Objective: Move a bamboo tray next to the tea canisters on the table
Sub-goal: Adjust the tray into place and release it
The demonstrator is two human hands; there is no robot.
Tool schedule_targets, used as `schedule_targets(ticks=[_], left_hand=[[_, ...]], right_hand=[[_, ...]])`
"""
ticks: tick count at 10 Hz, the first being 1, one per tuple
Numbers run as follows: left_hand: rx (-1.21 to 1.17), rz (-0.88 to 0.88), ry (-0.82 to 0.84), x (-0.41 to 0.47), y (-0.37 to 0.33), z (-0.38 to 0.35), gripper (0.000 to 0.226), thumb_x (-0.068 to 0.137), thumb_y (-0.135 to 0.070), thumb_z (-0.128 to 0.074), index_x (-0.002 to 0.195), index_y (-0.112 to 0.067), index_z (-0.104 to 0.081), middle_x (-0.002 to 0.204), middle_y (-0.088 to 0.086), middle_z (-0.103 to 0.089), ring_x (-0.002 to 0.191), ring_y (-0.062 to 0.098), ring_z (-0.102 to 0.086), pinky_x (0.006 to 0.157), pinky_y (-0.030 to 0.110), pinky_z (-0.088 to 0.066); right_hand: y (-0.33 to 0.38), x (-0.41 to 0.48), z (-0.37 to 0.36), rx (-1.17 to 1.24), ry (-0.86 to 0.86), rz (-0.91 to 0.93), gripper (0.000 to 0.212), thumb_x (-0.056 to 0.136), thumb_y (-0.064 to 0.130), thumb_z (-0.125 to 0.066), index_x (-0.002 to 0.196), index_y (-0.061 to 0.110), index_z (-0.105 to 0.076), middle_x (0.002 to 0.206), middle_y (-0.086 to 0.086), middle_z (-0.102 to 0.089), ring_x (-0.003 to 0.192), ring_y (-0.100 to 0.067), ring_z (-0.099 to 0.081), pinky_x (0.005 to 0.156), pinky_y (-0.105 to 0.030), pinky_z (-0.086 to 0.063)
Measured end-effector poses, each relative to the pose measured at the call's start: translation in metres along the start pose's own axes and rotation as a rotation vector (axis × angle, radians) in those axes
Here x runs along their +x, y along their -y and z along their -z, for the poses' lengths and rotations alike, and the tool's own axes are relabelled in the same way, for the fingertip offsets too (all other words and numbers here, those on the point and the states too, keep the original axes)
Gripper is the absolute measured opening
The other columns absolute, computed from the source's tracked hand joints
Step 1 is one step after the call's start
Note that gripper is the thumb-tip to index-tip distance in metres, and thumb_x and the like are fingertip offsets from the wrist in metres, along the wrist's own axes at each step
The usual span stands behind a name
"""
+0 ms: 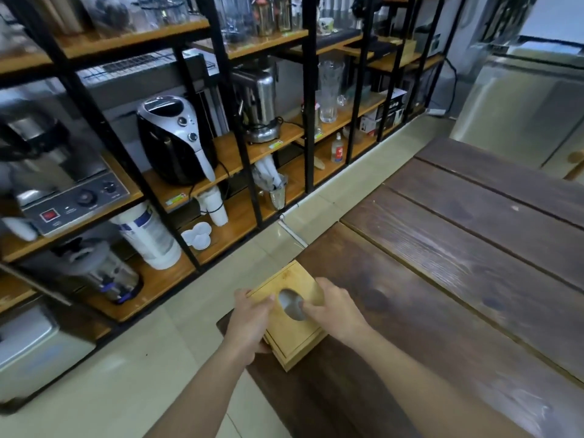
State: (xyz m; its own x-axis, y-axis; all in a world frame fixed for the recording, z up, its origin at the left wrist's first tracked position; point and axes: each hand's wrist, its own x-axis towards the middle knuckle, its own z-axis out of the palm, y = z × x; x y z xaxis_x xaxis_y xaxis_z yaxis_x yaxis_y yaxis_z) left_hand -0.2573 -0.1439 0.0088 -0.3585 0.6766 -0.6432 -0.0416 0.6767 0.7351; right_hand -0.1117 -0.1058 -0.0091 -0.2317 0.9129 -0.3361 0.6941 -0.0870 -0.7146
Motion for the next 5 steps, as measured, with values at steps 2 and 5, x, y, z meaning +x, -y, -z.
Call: schedule_targets(ticks=[2, 5], left_hand=[[-0.079, 0.006, -0.102, 0.004, 0.005, 0.045, 0.044, 0.094, -0.026, -0.054, 0.133, -0.020, -0.034, 0.120, 0.008, -0.049, 0.115, 0.032, -0.049, 0.088, 0.059, -0.050], [-0.059, 0.008, -0.064, 0.012, 0.017, 0.059, 0.045, 0.094, -0.027, -0.054, 0.134, -0.019, -0.035, 0.121, 0.007, -0.047, 0.114, 0.028, -0.046, 0.087, 0.054, -0.051]], right_hand=[[0.033, 0.015, -0.037, 0.011, 0.084, 0.067, 0.041, 0.083, 0.032, -0.060, 0.117, 0.009, -0.052, 0.097, -0.006, -0.062, 0.089, -0.022, -0.060, 0.075, -0.036, -0.052], [0.032, 0.025, -0.048, 0.001, 0.131, 0.052, 0.043, 0.082, 0.040, -0.059, 0.116, 0.015, -0.050, 0.108, -0.010, -0.064, 0.100, -0.025, -0.061, 0.086, -0.044, -0.053]])
